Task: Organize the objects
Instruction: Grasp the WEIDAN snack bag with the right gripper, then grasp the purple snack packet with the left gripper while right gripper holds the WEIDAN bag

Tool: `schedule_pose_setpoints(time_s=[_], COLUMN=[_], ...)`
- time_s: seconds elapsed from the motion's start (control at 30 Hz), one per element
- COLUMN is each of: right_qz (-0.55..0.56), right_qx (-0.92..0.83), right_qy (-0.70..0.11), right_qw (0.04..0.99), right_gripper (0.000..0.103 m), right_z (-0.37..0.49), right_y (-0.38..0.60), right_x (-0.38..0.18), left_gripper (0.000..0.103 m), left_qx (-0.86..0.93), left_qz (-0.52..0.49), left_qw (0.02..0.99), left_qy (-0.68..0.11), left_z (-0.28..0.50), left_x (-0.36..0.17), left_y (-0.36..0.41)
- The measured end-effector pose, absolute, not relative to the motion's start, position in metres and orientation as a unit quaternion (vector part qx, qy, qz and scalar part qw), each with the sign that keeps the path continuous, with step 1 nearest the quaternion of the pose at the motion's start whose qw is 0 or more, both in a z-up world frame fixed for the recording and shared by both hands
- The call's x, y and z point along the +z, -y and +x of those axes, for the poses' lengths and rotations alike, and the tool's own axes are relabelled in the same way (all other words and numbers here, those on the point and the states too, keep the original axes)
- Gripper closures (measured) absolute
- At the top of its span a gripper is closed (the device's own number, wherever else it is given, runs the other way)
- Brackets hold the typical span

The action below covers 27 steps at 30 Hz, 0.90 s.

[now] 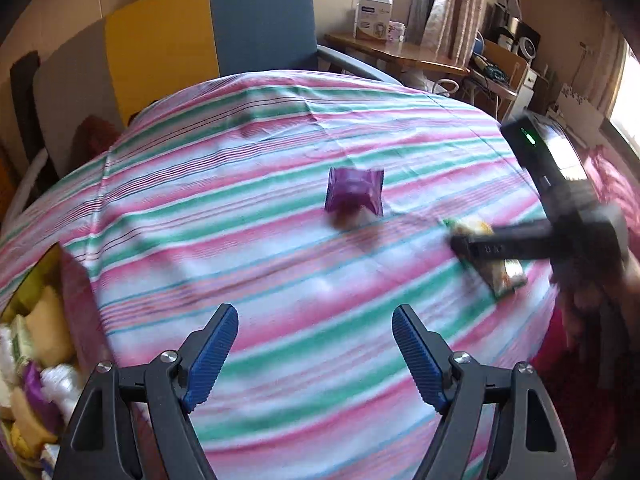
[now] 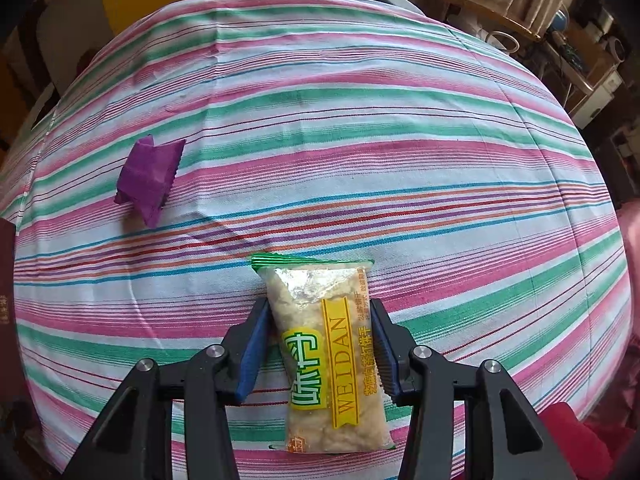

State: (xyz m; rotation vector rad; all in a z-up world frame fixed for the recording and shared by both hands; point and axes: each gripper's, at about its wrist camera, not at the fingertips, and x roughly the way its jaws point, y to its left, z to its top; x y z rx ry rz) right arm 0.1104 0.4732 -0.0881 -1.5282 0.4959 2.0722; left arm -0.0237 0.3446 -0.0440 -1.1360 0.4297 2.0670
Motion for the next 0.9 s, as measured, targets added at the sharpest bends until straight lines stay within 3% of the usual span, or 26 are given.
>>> schedule_pose_setpoints(time_s=[0.37, 0.77, 0.83, 0.9], right_qz=[-0.562, -0.563, -0.564, -0.565], right_qx=[0.763, 0.765, 0.766, 0.766], right_qy=[-0.192, -0.192, -0.190, -0.180], right_qw=[0.256, 0.247, 0.245, 0.246], right_gripper=[0.051, 0.041, 0.039, 0.041], right_z=[0.111, 0.112, 0.112, 0.112], right_y=[-0.470, -0.462, -0.460, -0.448], right_x=[-0.088, -0.086, -0.086, -0.082], left_gripper=[0.022, 0.020, 0.051, 0.055], left_qx=[0.787, 0.785, 0.787, 0.793], left_qz=[-0.438, -0.457, -0.460, -0.455], left_qw=[0.395, 0.364, 0.361, 0.359], left_qy=[-0.181, -0.204, -0.196, -0.186], left_z=[-0.058, -0.100, -0.104, -0.102], left_x=[-0.057, -0.100, -0.107, -0.103], left_y=[-0.420, -0.483, -0.480, -0.472])
